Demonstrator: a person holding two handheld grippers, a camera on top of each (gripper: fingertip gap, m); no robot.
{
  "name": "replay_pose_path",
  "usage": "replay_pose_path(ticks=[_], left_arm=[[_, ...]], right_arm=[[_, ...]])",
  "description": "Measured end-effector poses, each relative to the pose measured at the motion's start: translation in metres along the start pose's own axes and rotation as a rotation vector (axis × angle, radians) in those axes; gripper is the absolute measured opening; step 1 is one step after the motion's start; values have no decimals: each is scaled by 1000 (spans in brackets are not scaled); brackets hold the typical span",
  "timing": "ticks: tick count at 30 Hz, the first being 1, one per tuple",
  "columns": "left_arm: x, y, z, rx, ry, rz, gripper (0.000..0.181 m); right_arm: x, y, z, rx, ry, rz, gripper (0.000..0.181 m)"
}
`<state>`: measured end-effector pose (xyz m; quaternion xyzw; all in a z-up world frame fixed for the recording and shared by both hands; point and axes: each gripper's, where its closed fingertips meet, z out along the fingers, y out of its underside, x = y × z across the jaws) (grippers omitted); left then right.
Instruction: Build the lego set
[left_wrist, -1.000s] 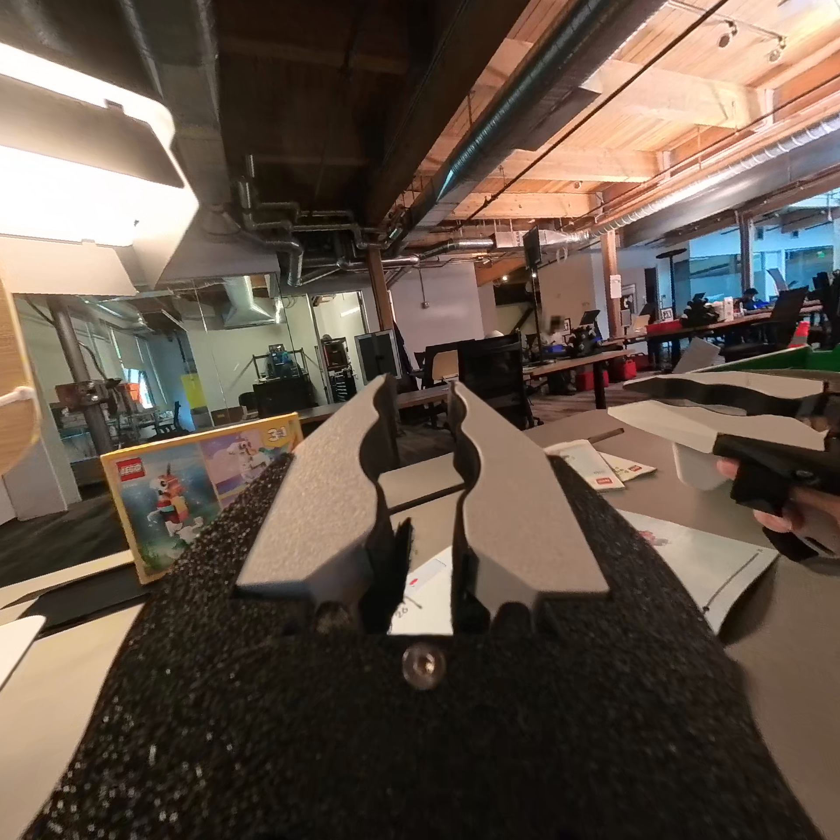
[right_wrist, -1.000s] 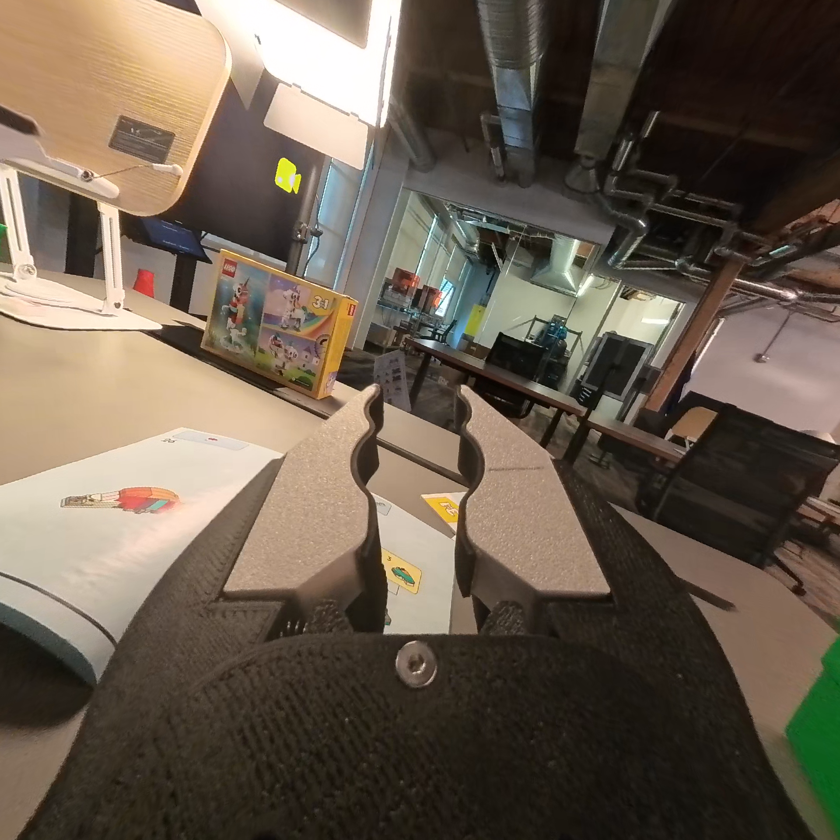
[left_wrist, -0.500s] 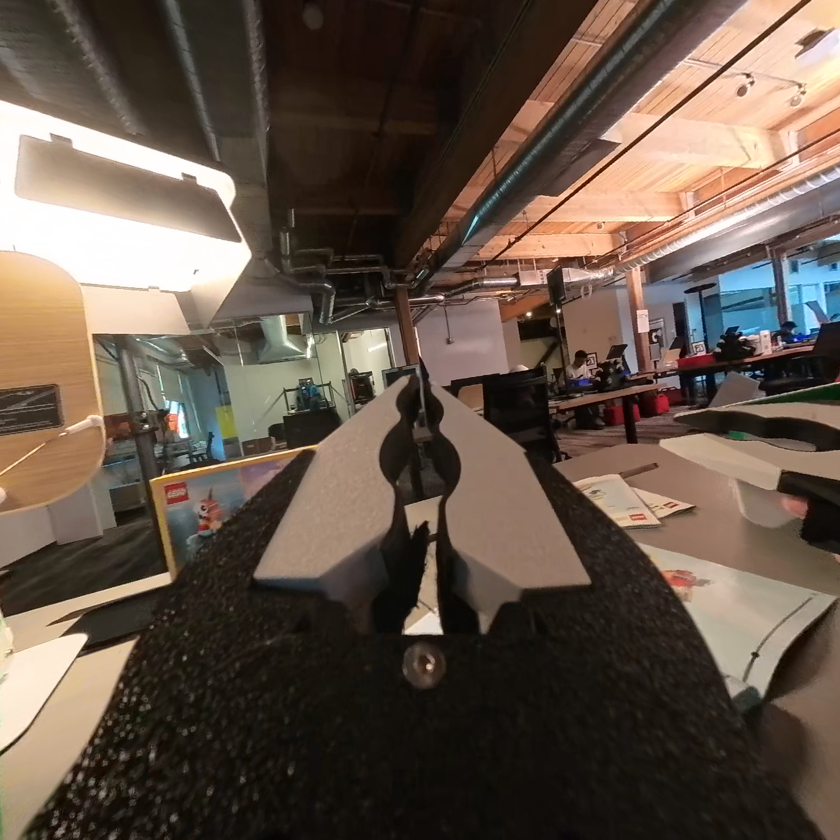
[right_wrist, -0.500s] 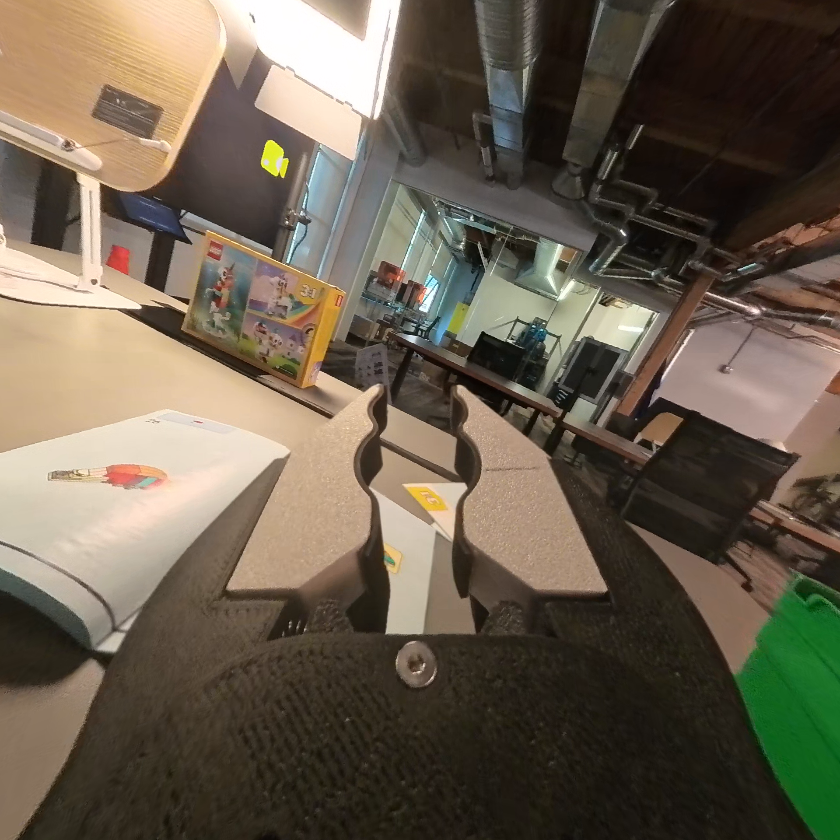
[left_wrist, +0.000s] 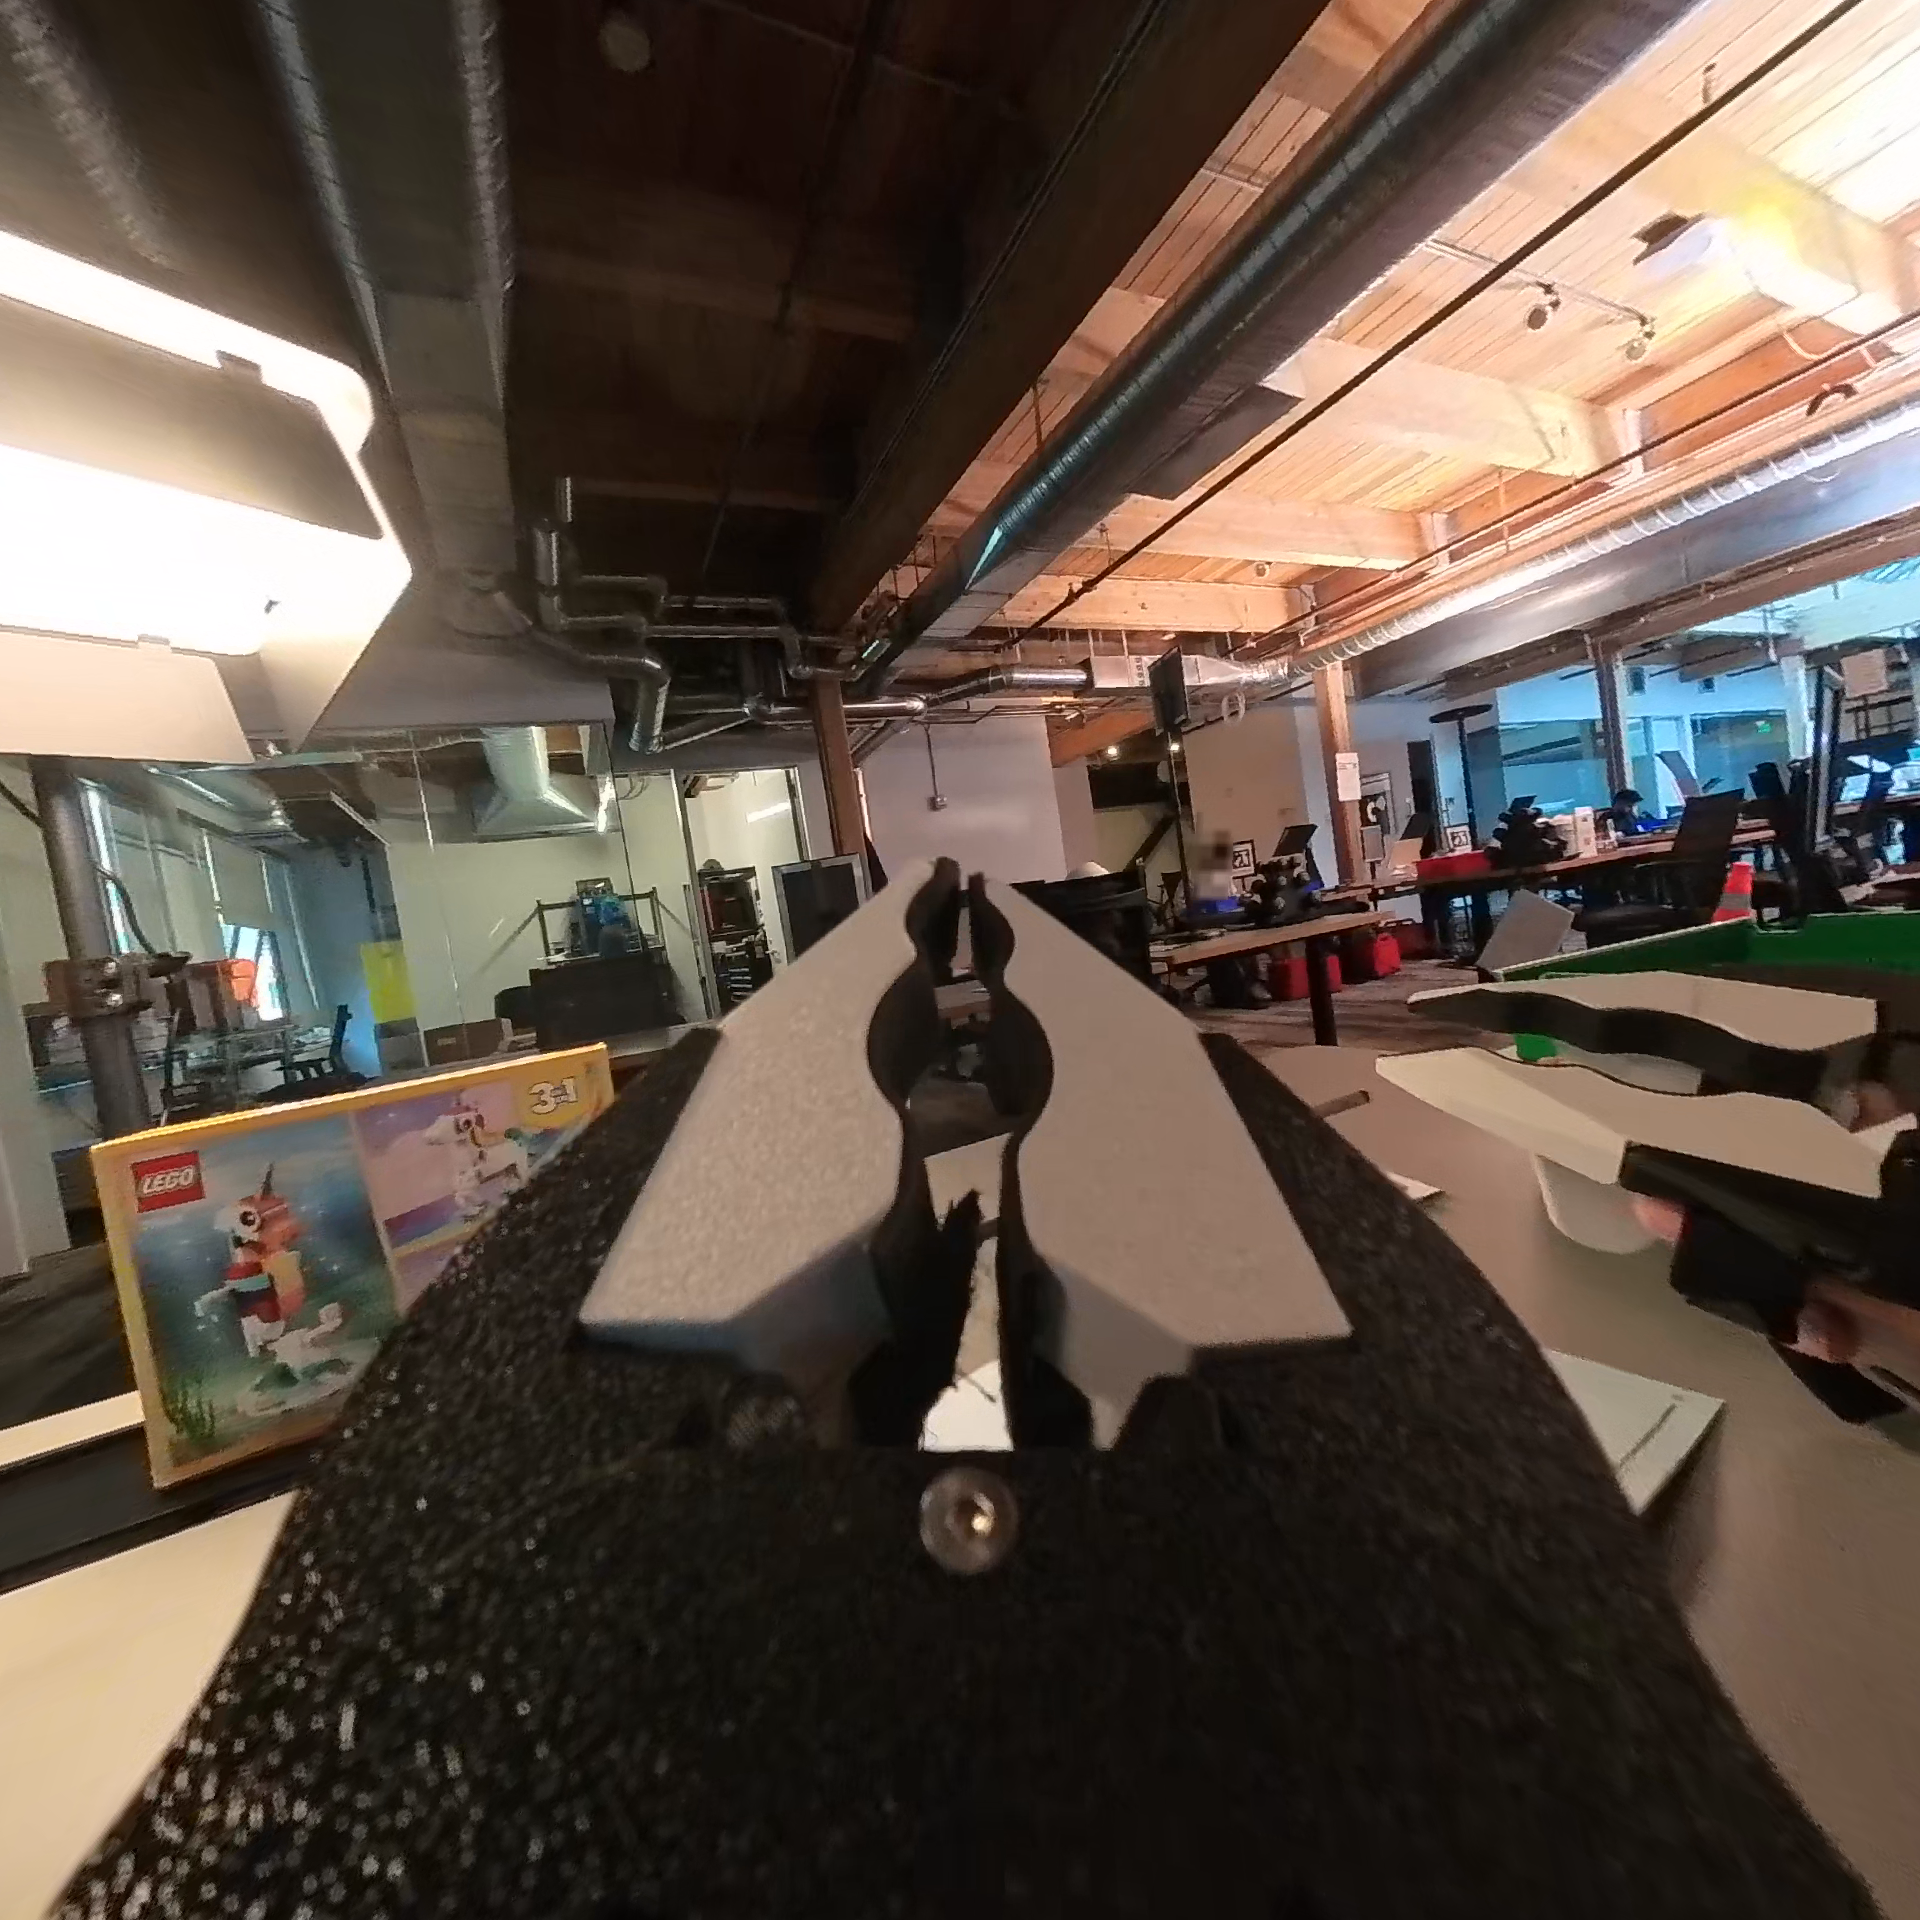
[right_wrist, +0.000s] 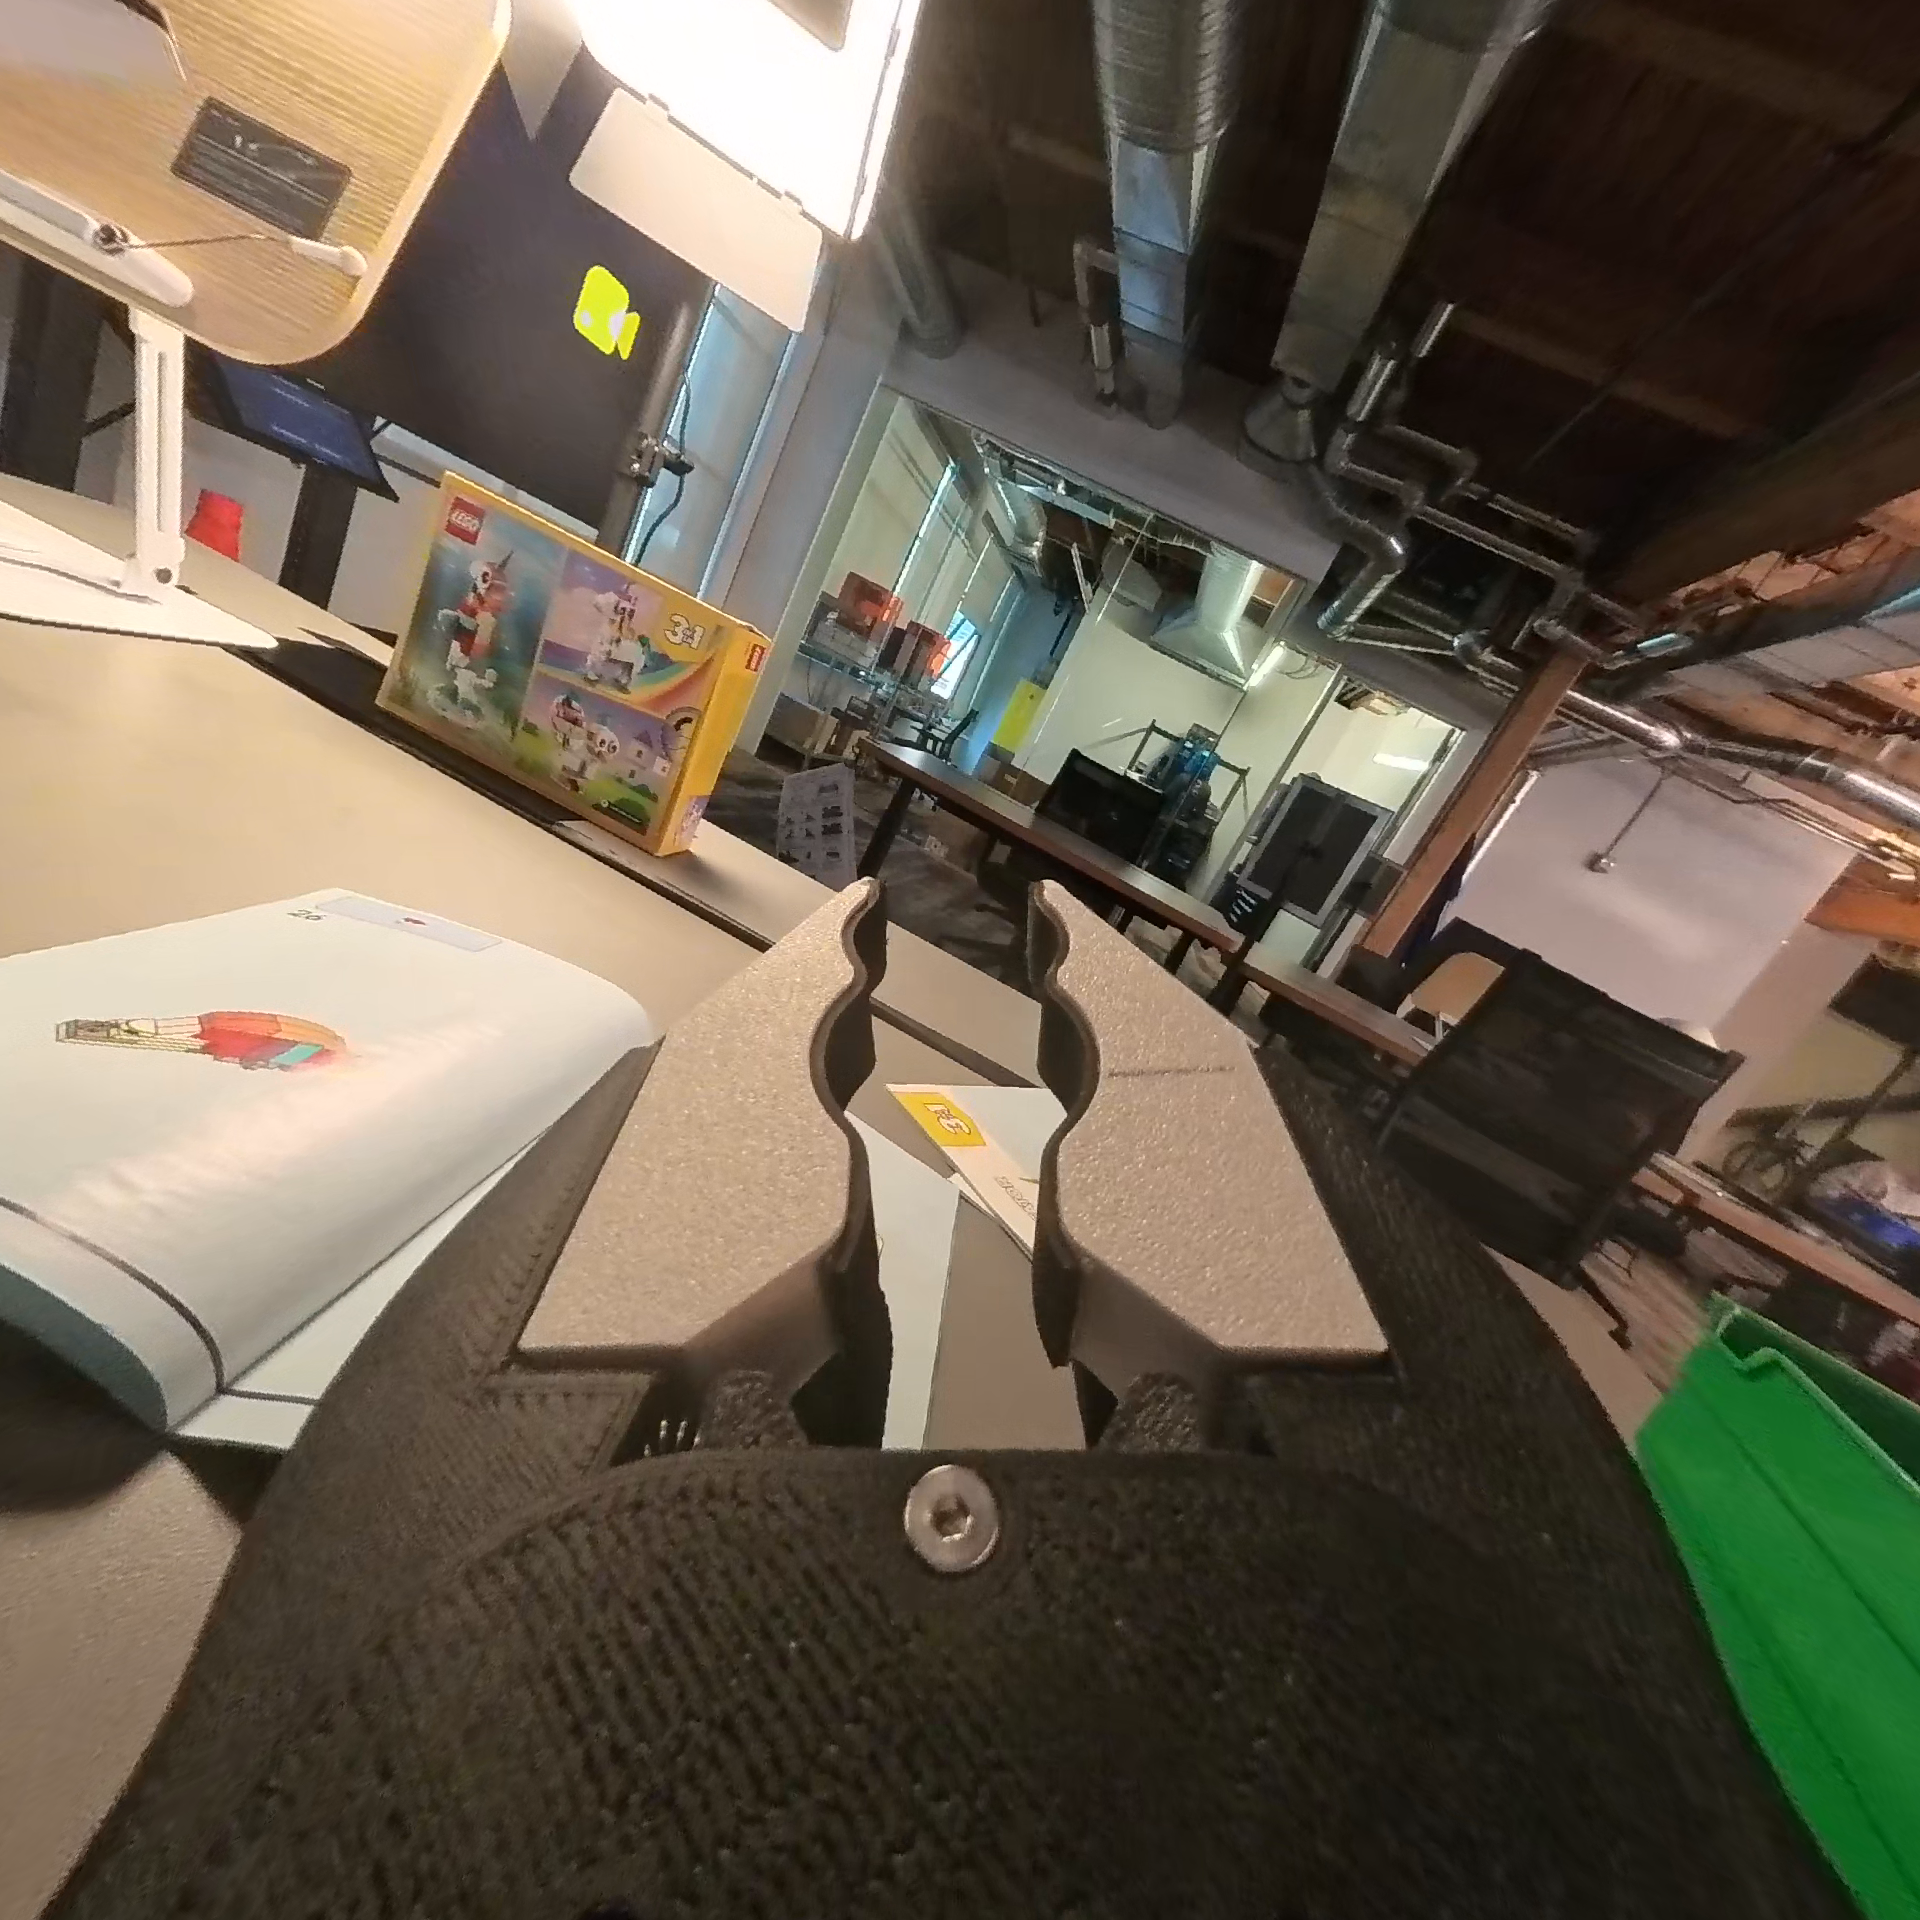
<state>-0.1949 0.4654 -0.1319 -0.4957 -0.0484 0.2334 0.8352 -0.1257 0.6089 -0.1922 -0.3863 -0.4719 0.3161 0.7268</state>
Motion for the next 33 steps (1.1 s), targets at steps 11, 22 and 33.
replay_pose_path(ticks=[11, 22, 33], left_arm=[[20, 5, -2, -13, 67, 68, 0], [16, 7, 4, -3, 59, -22, 0], [28, 9, 11, 5, 100, -27, 0]], right_arm=[[-2, 2, 6, 1, -11, 3, 24], [0, 4, 4, -5, -6, 8, 22], [10, 7, 0, -14, 13, 6, 22]])
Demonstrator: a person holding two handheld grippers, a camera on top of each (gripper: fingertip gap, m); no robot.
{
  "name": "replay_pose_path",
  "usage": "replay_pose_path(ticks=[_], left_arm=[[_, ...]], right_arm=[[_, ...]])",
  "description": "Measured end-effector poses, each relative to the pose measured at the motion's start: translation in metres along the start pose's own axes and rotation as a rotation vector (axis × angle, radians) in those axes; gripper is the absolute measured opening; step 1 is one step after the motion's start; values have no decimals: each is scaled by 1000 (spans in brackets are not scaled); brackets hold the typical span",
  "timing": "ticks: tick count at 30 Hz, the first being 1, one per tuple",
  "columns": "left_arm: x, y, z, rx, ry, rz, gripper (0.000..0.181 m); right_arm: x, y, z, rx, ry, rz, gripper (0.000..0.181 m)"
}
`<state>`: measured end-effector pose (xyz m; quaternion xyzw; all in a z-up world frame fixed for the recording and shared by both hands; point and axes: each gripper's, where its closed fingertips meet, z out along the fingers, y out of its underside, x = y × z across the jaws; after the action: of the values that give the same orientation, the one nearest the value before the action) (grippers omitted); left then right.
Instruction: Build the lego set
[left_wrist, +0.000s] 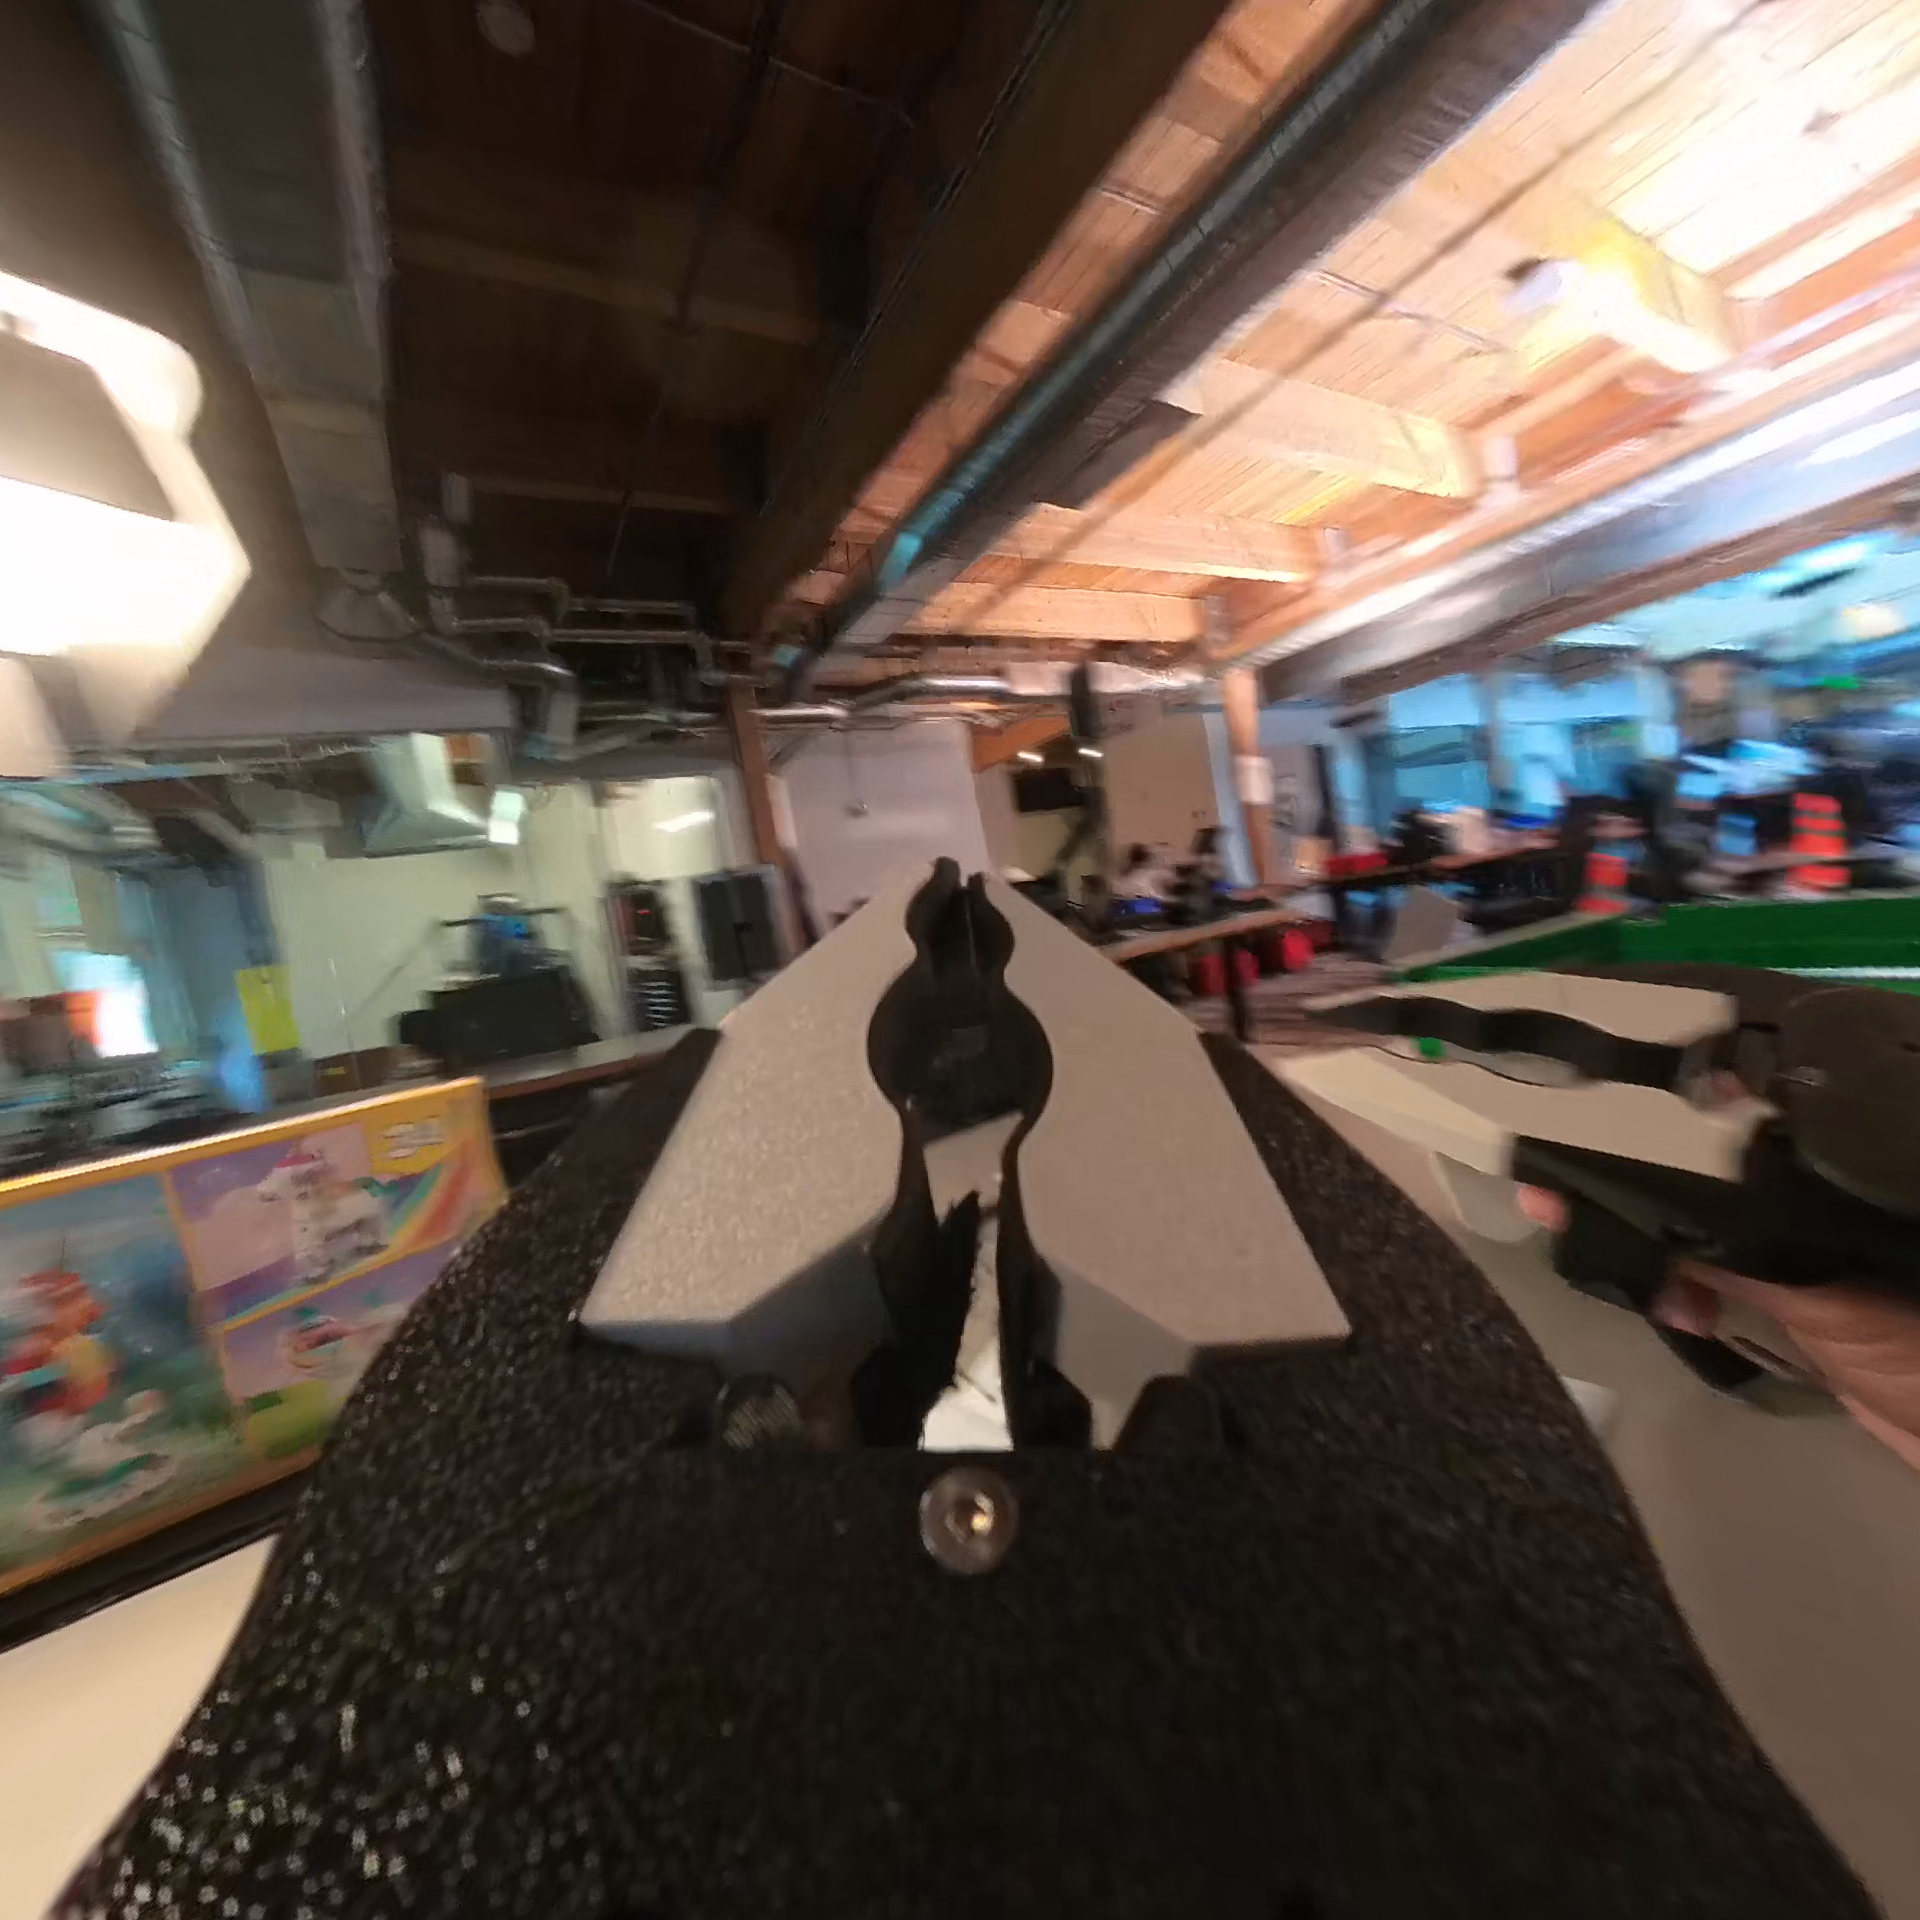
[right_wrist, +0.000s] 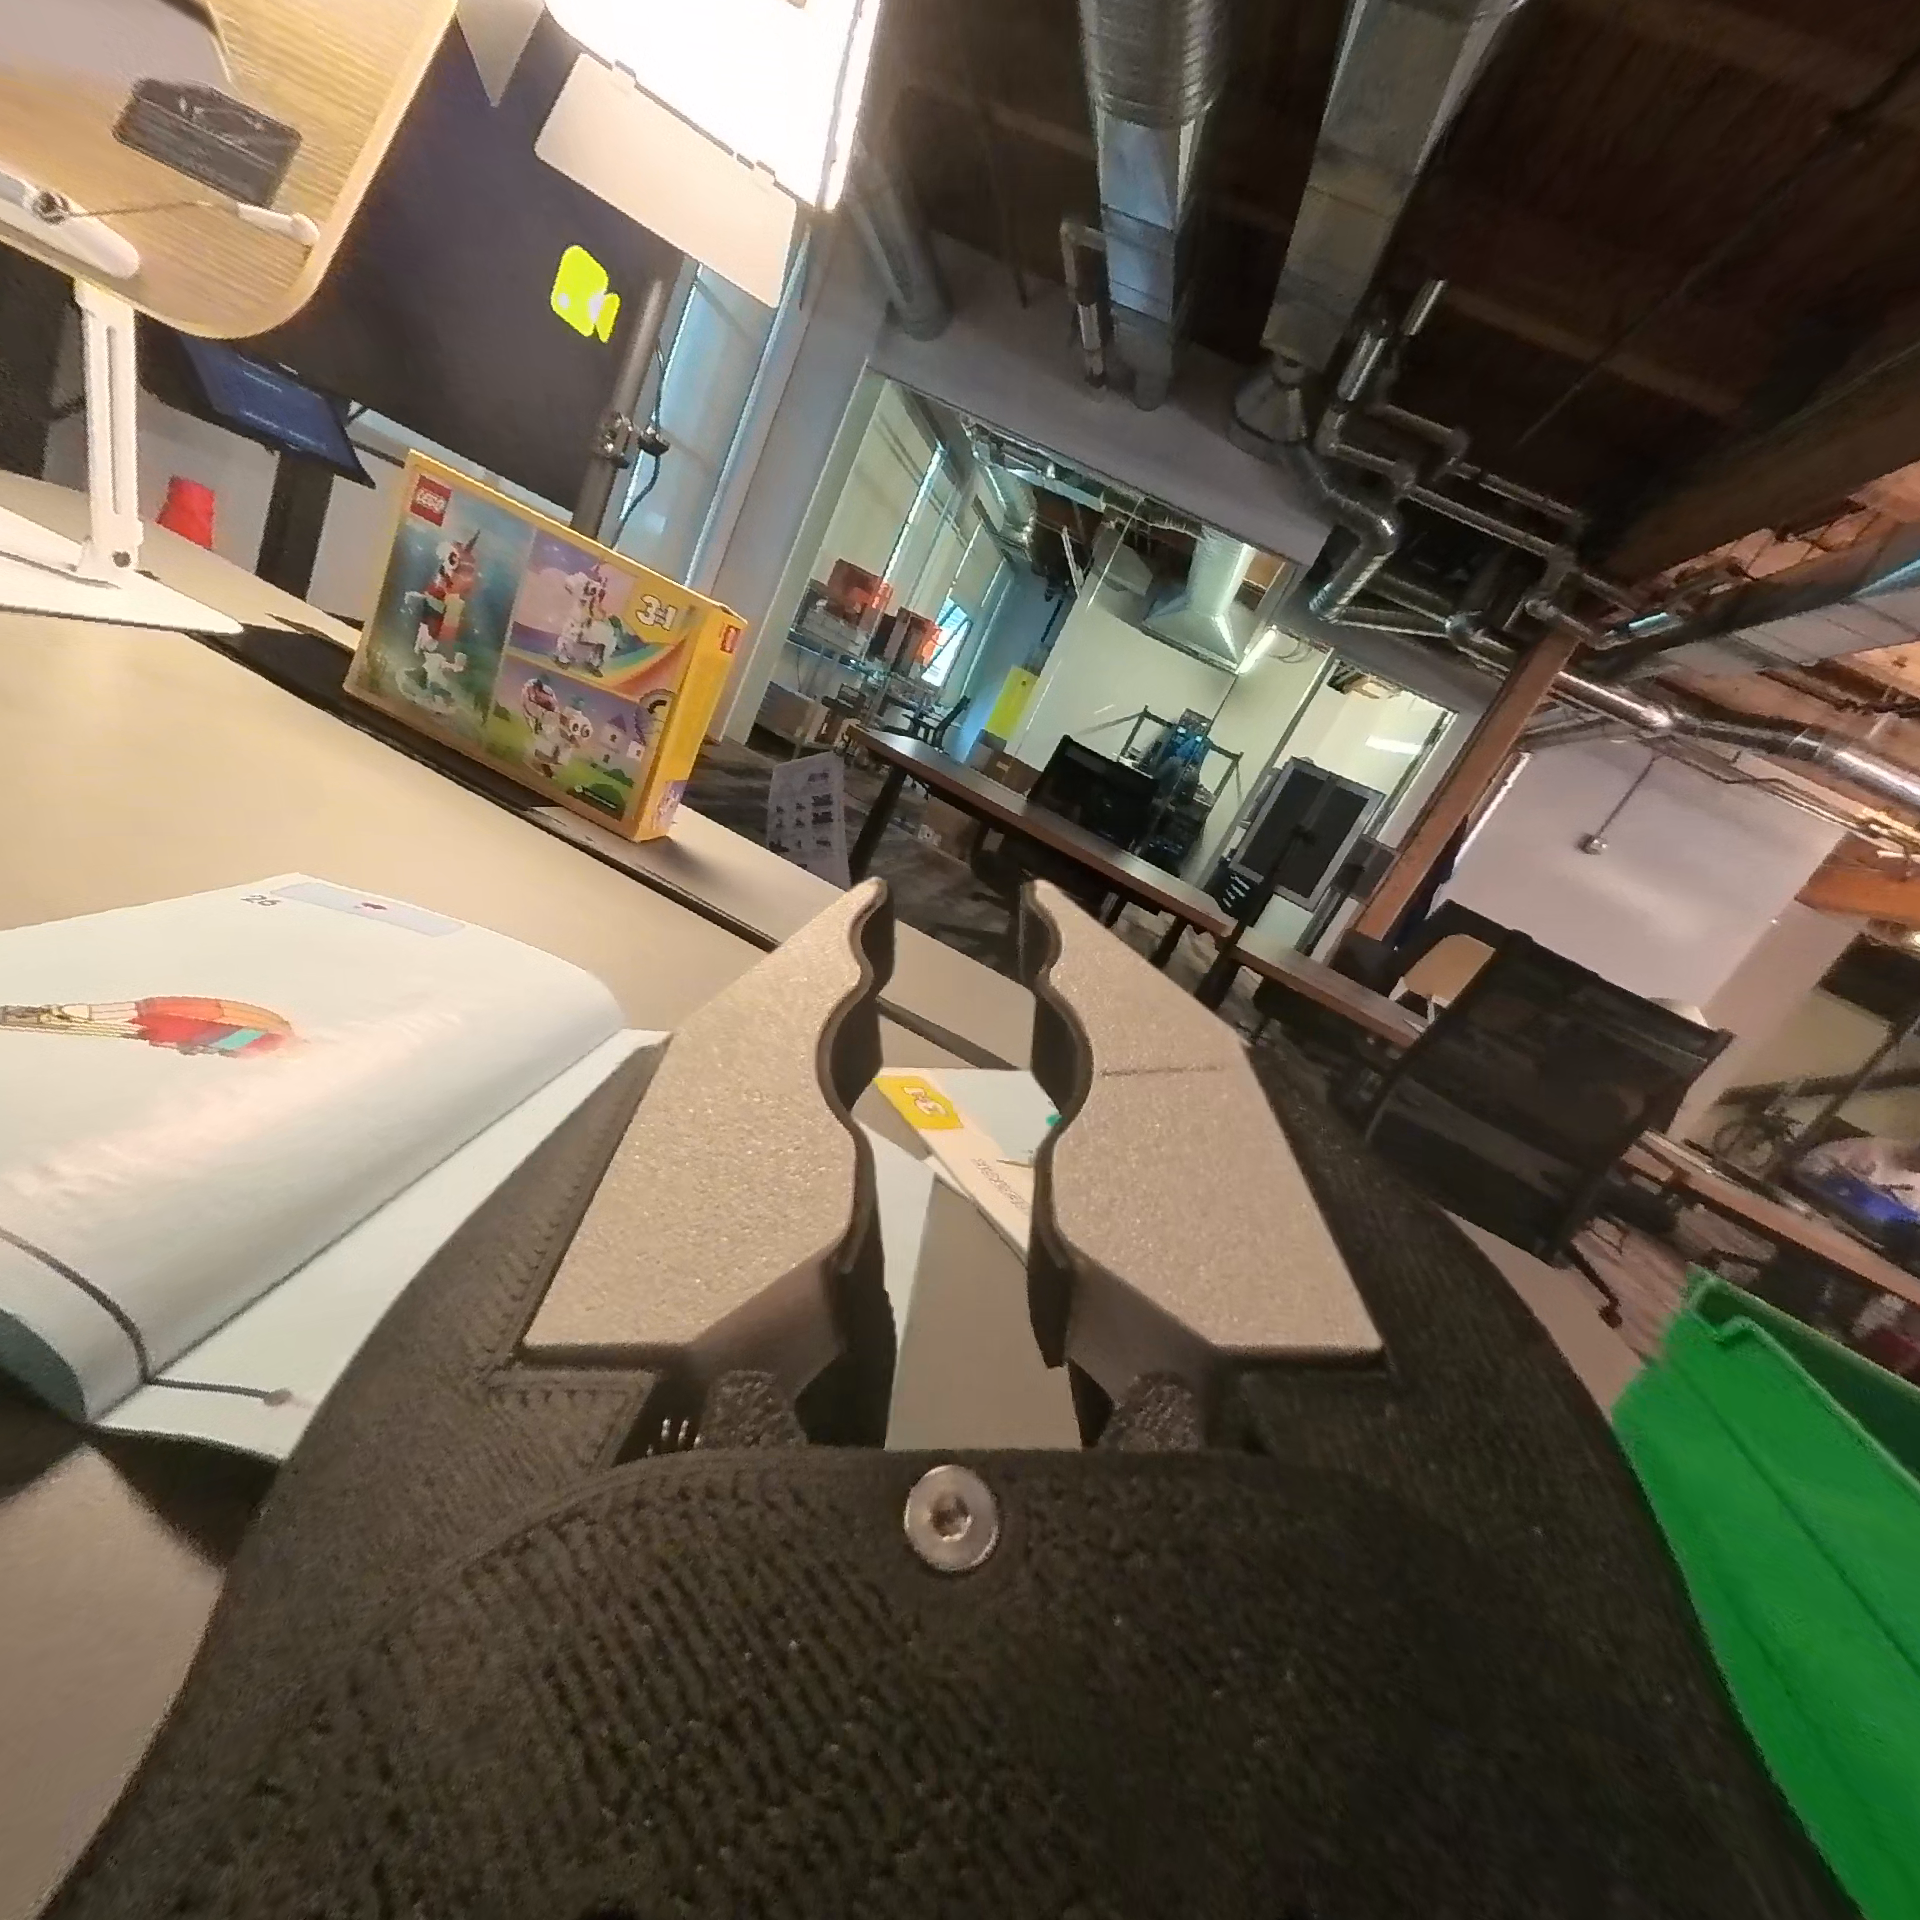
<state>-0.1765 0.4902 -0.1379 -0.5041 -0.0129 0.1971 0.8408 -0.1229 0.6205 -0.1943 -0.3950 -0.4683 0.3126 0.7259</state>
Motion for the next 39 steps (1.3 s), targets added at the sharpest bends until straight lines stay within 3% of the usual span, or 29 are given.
replay_pose_path(ticks=[5, 8, 11, 15, 17, 20, 23, 25, 28, 30, 34, 36, 39], left_arm=[[73, -9, -4, 37, 242, 171, 0], [94, -12, -7, 46, 299, 160, 0], [100, -13, -9, 45, 316, 131, 0], [101, -12, -15, 11, 351, 221, 0], [91, -27, -17, -40, 373, 149, 0], [68, -63, -29, -165, 418, -12, 14], [19, -89, -59, -352, 414, 0, 9], [-31, -92, -81, -492, 409, 98, 4], [-144, -61, -116, -878, 295, 345, 2], [-206, -34, -154, -1193, 280, 389, 6], [-261, 20, -252, -1832, 399, 253, 15], [-286, 40, -286, -2024, 451, 306, 18], [-309, 58, -318, -2200, 549, 407, 22]], right_arm=[[14, 3, -1, -5, 41, 62, 22], [14, 3, 0, -5, 42, 60, 22], [13, 5, 3, -11, 43, 48, 22], [11, 6, 8, -18, 39, 35, 22], [10, 7, 8, -20, 35, 37, 22], [9, 8, 8, -24, 23, 58, 22], [9, 7, 9, -19, 17, 73, 20], [6, 5, 9, -4, -2, 84, 20], [1, 3, 10, 8, -34, 88, 19], [-1, 2, 10, 11, -46, 93, 20], [-2, 1, 10, 19, -56, 110, 20], [-3, 0, 9, 24, -65, 115, 20], [-4, 0, 9, 26, -74, 121, 20]])
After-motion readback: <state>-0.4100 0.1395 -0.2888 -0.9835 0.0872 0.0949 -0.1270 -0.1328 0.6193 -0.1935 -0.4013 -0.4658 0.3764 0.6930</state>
